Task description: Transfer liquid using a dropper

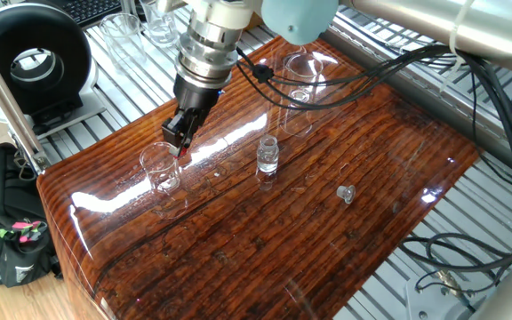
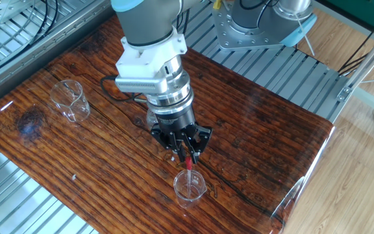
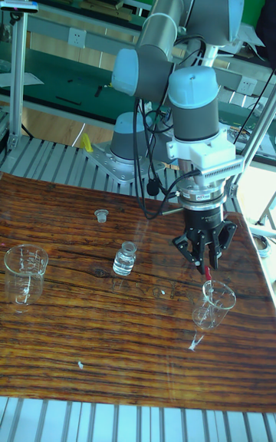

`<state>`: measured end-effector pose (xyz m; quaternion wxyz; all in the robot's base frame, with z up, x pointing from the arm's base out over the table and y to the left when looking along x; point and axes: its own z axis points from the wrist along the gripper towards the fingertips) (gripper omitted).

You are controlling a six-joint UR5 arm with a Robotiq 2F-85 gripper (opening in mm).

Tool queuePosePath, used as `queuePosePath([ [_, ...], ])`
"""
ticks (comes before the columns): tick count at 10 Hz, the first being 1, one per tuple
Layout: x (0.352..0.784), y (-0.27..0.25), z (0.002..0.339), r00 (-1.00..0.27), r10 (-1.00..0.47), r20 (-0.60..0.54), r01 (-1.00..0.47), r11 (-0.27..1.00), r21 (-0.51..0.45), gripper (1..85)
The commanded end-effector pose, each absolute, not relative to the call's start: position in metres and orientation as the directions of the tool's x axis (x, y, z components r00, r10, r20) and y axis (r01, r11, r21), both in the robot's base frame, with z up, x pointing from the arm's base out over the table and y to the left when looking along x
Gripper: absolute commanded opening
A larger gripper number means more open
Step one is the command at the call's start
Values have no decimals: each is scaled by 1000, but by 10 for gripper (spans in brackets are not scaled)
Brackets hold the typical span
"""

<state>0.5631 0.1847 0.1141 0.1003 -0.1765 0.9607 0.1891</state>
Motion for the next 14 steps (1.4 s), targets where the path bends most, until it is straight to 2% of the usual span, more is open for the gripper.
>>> queuePosePath([
  [1, 564, 188, 114, -911, -281, -303, -378, 863, 335, 320],
  [14, 568, 190, 109, -904, -256, -342, -372, 866, 334, 300],
])
